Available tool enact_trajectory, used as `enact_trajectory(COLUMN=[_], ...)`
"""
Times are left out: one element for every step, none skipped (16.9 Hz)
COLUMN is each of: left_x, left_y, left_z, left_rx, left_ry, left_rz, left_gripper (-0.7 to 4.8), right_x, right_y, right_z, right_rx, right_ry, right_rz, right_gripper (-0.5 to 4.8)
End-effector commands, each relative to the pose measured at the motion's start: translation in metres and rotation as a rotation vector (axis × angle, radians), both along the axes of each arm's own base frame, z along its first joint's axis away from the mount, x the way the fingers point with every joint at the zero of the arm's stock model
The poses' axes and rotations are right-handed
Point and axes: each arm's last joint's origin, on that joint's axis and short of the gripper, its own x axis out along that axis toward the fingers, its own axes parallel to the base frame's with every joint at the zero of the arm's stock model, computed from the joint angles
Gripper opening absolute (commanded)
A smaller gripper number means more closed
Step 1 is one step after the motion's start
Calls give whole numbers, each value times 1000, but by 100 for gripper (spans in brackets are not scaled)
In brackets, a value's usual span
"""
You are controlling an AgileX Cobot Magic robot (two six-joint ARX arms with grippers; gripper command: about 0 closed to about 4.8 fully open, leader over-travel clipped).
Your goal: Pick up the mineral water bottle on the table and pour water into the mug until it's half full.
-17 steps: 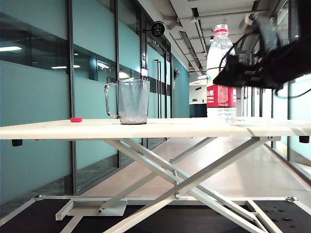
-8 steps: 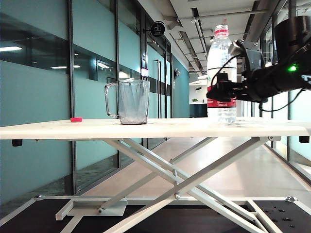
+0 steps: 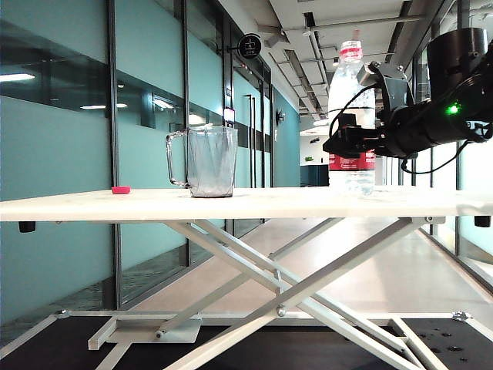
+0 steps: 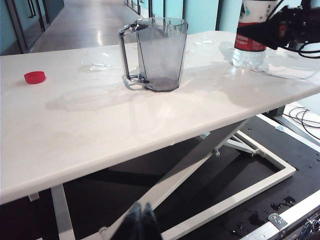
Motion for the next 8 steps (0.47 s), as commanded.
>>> enact_trajectory(left_x=[0,0,0,0,0,0,0,0], left_y=[0,0,0,0,0,0,0,0], left_z=[1,1,1,1,1,0,-1,-1], left_rx=[4,4,4,4,16,19,18,17], left_ry=[-9,-8,-8,-8,-12,-5,2,8], left_rz=[-4,-4,-4,-4,-5,-5,-5,-6], left_gripper=[-5,-5,-5,-5,-5,-5,-5,-5], right_x=[3,3,3,3,2,2,2,2], right_y=[1,1,1,1,2,3,3,3], right_z=[8,8,8,8,9,10,11,13], right_rx=[5,5,5,6,8,9,9,9], right_ry=[-43,-44,-43,-43,-50,-54,-59,-65], right_rz=[-14,-13,-6,-2,32,54,56,55], right_gripper=[479,479,464,374,310,241,192,167])
